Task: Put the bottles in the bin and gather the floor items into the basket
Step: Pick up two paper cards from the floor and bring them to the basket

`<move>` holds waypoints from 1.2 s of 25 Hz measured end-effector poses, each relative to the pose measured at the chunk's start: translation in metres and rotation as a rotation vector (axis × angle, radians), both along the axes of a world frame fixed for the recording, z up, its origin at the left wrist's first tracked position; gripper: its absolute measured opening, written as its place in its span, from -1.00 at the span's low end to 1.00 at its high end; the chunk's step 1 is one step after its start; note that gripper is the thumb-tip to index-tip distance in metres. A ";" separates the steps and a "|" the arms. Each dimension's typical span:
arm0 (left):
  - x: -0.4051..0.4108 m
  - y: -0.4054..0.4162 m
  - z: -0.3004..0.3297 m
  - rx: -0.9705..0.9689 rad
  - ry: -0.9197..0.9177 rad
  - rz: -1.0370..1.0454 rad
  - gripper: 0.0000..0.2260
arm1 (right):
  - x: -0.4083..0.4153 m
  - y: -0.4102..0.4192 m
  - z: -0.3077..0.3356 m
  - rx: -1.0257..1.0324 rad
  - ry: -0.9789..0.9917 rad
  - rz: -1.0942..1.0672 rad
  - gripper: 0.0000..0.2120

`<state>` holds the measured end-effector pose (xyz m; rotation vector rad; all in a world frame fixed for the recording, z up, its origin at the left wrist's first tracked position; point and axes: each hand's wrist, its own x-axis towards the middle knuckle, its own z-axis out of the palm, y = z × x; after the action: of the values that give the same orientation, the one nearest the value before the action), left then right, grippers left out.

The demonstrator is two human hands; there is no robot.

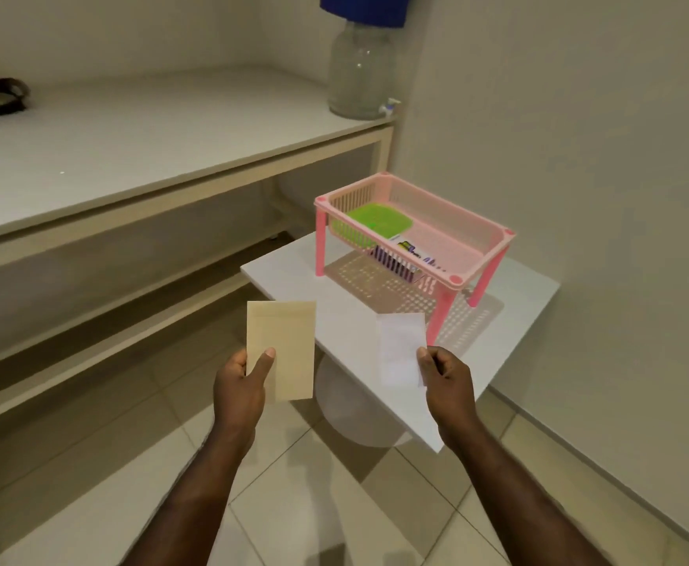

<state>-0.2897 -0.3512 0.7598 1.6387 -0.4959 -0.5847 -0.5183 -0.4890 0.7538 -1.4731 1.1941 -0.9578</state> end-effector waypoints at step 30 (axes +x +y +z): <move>-0.097 -0.532 0.029 0.384 0.057 -0.045 -0.82 | -0.064 -0.455 0.038 -0.080 -0.227 0.072 -0.76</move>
<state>-0.3866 -0.8831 0.7887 1.9705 -0.3953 -0.7946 -0.5826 -0.9437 0.7916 -1.4172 0.9420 -1.1019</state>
